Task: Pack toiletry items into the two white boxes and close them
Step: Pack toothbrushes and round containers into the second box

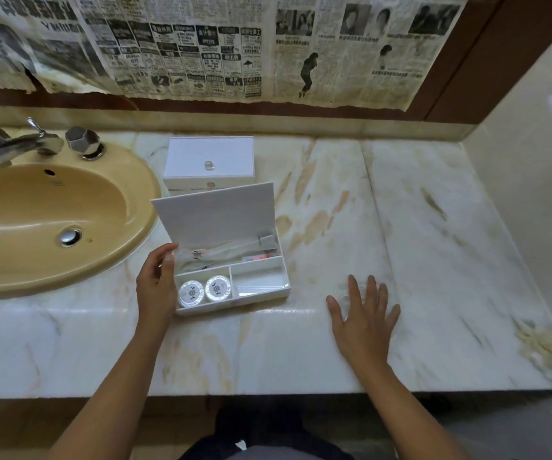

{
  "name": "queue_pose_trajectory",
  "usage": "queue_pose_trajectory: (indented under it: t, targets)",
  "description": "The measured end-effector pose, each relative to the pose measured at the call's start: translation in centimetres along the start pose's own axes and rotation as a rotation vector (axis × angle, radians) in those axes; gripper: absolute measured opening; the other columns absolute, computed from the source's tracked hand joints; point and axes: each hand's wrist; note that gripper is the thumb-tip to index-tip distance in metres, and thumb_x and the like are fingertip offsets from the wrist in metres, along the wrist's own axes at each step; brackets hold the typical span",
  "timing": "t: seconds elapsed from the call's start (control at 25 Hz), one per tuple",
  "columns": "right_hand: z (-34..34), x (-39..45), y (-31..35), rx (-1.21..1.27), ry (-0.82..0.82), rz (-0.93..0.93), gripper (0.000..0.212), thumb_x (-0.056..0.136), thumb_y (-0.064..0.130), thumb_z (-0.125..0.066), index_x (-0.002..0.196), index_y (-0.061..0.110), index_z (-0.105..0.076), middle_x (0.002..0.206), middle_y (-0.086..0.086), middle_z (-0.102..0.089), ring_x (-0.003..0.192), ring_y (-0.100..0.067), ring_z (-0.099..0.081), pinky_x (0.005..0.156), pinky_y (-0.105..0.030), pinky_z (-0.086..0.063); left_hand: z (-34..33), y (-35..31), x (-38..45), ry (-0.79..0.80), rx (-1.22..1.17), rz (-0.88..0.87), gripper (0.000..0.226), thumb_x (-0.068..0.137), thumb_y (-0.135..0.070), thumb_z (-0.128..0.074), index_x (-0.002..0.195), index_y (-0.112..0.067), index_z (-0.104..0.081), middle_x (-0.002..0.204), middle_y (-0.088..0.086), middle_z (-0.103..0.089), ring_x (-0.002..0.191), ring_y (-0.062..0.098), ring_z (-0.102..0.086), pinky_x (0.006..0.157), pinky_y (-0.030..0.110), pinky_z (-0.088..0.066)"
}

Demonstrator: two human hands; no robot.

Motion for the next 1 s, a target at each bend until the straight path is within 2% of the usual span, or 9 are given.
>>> queue_pose_trajectory:
  t: [0.12,0.28,0.4,0.48,0.6,0.68,0.84,1.0]
  targets:
    - [0.0,0.2,1.9,0.025,-0.015,0.047,0.076,0.088,0.066,-0.006,0.151,0.028,-0.026,0.159,-0.009,-0.018,0.147,-0.030,-0.010,0.118,-0.054,-0.003,0.0,-0.3,-0.1,-0.007,-0.018,-0.003,0.023,0.102,-0.010,-0.044,0.111,-0.015,-0.065,0.112,-0.002,-0.064,0.096,-0.018,-0.054,0.084,0.000,-0.037]
    - [-0.2,0.7,5.9,0.218,0.021,0.087,0.086,0.083,0.070,0.012,0.150,0.032,-0.026,0.161,-0.003,-0.014,0.149,-0.022,-0.002,0.119,-0.045,0.007,-0.1,-0.9,-0.3,-0.006,-0.038,-0.003,0.023,0.101,-0.007,-0.044,0.110,-0.014,-0.064,0.109,-0.004,-0.064,0.092,-0.020,-0.054,0.079,-0.002,-0.036]
    - [0.0,2.0,8.7,0.452,0.062,0.059,0.072,0.091,0.059,0.002,0.149,0.030,-0.031,0.160,-0.002,-0.018,0.149,-0.016,-0.004,0.119,-0.039,0.012,0.0,-0.9,-0.3,0.001,-0.055,0.005,0.023,0.101,-0.007,-0.044,0.110,-0.015,-0.065,0.107,-0.007,-0.064,0.088,-0.019,-0.054,0.079,-0.001,-0.037]
    - [0.1,2.9,9.3,0.504,0.060,0.020,0.062,0.096,0.048,-0.009,0.146,0.026,-0.037,0.158,-0.003,-0.025,0.148,-0.018,-0.010,0.118,-0.040,0.011,0.1,-0.8,-0.2,0.007,-0.068,0.012,0.024,0.101,-0.007,-0.044,0.110,-0.016,-0.065,0.106,-0.010,-0.064,0.085,-0.017,-0.054,0.078,0.000,-0.038]
    - [0.6,3.7,9.1,0.431,0.017,-0.003,0.039,0.102,0.026,-0.035,0.138,0.021,-0.050,0.150,-0.005,-0.040,0.144,-0.021,-0.022,0.117,-0.045,0.008,0.1,-0.7,-0.1,0.014,-0.073,0.012,0.024,0.101,-0.008,-0.045,0.109,-0.019,-0.065,0.105,-0.011,-0.064,0.085,-0.016,-0.055,0.078,0.002,-0.039]
    - [1.2,4.2,9.0,0.374,-0.007,0.007,0.037,0.097,0.014,-0.046,0.131,0.022,-0.058,0.144,-0.004,-0.046,0.140,-0.021,-0.029,0.117,-0.047,0.005,0.1,-0.7,-0.1,0.015,-0.080,0.016,0.024,0.101,-0.008,-0.045,0.108,-0.020,-0.065,0.103,-0.013,-0.064,0.082,-0.015,-0.054,0.076,0.002,-0.040]
    - [2.3,5.5,9.3,0.170,0.067,0.076,0.036,0.094,0.016,-0.051,0.126,0.028,-0.062,0.136,0.001,-0.050,0.133,-0.021,-0.033,0.116,-0.049,0.001,0.2,-0.7,0.0,0.023,-0.080,0.018,0.025,0.101,-0.008,-0.045,0.107,-0.022,-0.065,0.103,-0.015,-0.064,0.084,-0.016,-0.055,0.076,0.001,-0.038]
    - [2.9,6.3,9.7,0.074,0.090,0.100,0.035,0.091,0.008,-0.051,0.117,0.027,-0.067,0.122,0.001,-0.057,0.124,-0.022,-0.039,0.114,-0.044,-0.009,0.2,-0.4,0.1,0.023,-0.076,0.021,0.025,0.101,-0.008,-0.045,0.108,-0.020,-0.066,0.108,-0.011,-0.065,0.089,-0.014,-0.055,0.079,0.002,-0.039]
Point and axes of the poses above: each hand's wrist, its own x-axis towards the middle knuckle, its own z-axis out of the back of the hand, y = z × x
